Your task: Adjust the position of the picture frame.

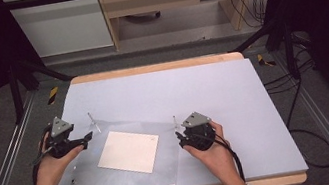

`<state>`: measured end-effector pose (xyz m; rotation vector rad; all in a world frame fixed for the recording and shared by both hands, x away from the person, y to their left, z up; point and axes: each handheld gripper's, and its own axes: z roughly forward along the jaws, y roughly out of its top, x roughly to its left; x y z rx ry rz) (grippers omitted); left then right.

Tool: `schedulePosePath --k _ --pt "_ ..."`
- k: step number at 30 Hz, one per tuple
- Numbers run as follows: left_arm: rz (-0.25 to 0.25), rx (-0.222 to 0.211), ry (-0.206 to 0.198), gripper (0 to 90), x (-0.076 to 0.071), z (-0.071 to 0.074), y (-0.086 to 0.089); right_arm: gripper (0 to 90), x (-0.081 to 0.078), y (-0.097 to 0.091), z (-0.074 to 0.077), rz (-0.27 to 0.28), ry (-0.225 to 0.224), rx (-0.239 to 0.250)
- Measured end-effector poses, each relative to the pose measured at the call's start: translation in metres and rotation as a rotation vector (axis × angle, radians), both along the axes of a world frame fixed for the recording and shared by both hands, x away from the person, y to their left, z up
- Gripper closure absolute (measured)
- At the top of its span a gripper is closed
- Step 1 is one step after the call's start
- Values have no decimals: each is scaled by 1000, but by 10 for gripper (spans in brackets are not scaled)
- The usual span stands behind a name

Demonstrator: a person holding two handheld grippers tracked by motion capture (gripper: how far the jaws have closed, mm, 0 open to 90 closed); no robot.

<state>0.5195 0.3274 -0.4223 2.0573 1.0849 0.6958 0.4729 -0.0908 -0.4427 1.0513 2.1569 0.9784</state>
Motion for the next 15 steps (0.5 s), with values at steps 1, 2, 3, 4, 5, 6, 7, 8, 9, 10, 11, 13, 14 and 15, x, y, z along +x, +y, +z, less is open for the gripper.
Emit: schedulePosePath --k 1,2,3,4,5,6,7,8,9,10,11,13,14,15 --pt "-2 2 11 259 5 0 1 448 5 2 0 9 4 -4" --pt "-6 -1 13 278 9 -2 1 467 10 4 -2 9 7 -7" --pt "-10 -8 19 305 12 -3 0 495 15 6 -3 6 21 -12" --pt "-12 -12 28 317 16 -5 0 512 18 8 -5 5 38 -10" --pt "-9 -14 34 344 20 -9 0 524 23 10 -8 7 46 -8" --pt "-4 -13 43 360 24 -12 0 530 29 13 -12 -2 64 -15" --pt "3 -12 48 371 26 -13 0 551 33 14 -14 -8 72 -12" --pt "11 -15 53 399 28 -15 0 569 36 14 -15 -13 72 -4" --pt "10 -23 55 414 30 -16 1 588 39 15 -16 -22 64 10" --pt "16 -40 60 425 32 -18 0 613 41 15 -16 -28 66 26" --pt "16 -31 63 455 33 -18 0 632 43 17 -16 -31 65 24" --pt "13 -9 68 477 36 -20 -3 657 46 20 -17 -28 72 26" --pt "16 -6 75 496 37 -21 -4 668 46 22 -17 -32 71 20" --pt "26 0 82 505 40 -23 -5 679 46 23 -17 -32 68 20"
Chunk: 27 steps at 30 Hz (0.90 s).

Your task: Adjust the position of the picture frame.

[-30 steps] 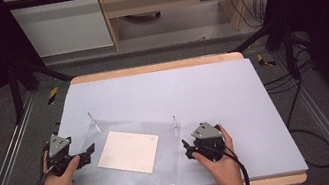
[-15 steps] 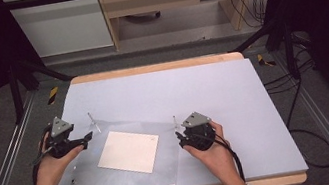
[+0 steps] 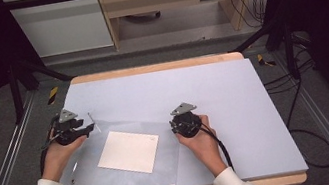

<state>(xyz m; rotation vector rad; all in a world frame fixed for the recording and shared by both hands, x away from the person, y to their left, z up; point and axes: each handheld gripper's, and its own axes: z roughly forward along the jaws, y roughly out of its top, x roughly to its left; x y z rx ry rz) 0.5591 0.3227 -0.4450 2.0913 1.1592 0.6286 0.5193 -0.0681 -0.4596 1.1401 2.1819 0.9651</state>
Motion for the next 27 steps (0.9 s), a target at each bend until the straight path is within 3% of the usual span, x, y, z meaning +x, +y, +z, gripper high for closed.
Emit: schedulePosePath --k 6,8,13,21,27 --pt "7 -25 17 593 13 -6 -5 712 1 4 -1 -8 33 -18" --pt "7 -6 26 608 17 -8 -8 721 2 5 -2 -17 43 -20" --pt "46 -24 31 679 27 -13 -8 740 3 4 -1 -39 57 -10" --pt "46 -29 18 775 30 -16 -11 759 5 3 -2 -53 70 2" --pt "46 -8 22 816 33 -18 -12 769 5 2 -1 -53 71 6"
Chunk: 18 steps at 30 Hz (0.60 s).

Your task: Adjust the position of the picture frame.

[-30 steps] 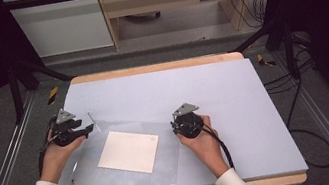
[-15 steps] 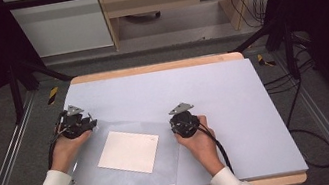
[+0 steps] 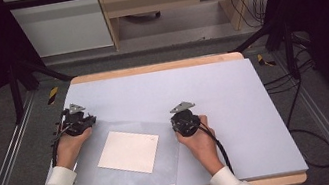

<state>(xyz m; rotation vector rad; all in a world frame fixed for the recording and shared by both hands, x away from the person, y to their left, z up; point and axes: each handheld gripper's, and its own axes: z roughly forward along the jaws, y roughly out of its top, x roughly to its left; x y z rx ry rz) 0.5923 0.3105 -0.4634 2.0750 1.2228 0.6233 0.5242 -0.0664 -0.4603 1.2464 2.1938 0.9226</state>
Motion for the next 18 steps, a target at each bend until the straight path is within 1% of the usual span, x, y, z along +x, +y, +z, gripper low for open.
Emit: schedulePosePath --k 5,8,12,18 --pt "2 -3 -2 831 1 0 0 776 1 -1 0 3 4 1" --pt "6 -18 -1 835 1 -1 0 775 1 1 0 2 8 -3" --pt "5 -24 4 840 1 -1 1 755 2 0 -1 -2 7 -2" --pt "4 -20 4 840 1 0 1 720 -1 -1 1 -14 7 -5"
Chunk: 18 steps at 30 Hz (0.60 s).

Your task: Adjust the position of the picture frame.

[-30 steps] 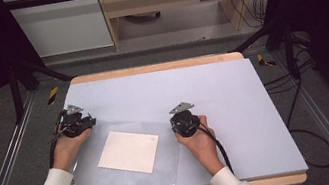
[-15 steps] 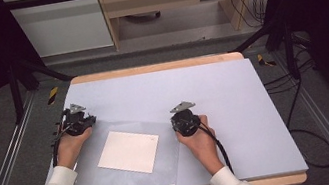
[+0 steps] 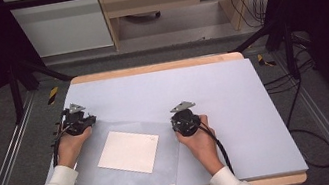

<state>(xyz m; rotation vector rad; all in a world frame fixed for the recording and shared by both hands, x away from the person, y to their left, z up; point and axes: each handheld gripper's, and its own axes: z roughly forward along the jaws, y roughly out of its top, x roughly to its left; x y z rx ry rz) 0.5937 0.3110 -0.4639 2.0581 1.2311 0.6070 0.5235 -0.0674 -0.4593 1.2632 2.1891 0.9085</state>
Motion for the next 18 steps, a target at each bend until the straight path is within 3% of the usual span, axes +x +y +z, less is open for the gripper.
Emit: schedulePosePath --k 7,18 --pt "-1 0 0 840 0 0 0 727 0 4 -3 0 1 -17" --pt "-6 -2 1 842 0 0 1 845 4 9 -9 -4 11 -4"
